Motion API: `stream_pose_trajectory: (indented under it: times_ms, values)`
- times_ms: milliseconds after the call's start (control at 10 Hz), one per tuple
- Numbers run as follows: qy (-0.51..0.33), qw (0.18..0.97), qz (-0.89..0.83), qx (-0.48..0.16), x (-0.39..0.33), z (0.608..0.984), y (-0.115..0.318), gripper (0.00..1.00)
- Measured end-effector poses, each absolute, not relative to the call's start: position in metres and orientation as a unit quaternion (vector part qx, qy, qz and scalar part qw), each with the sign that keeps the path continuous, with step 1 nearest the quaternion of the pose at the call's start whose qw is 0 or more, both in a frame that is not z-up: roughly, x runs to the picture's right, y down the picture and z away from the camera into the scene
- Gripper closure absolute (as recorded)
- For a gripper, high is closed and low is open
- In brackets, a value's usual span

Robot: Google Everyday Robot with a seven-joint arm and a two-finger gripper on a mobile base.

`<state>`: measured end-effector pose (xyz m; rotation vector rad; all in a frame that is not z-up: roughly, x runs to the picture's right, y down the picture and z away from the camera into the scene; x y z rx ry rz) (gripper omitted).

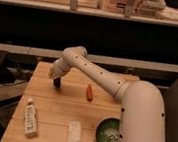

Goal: Knock the eraser over

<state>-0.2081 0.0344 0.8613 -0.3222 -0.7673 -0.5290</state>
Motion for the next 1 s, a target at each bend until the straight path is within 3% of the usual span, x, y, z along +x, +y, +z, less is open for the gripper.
stream_pose_trajectory:
  times_ms: [1000]
  values:
    - [-0.362, 0.885, -0.251, -0.154, -0.193, 0.87, 0.027, 0.97]
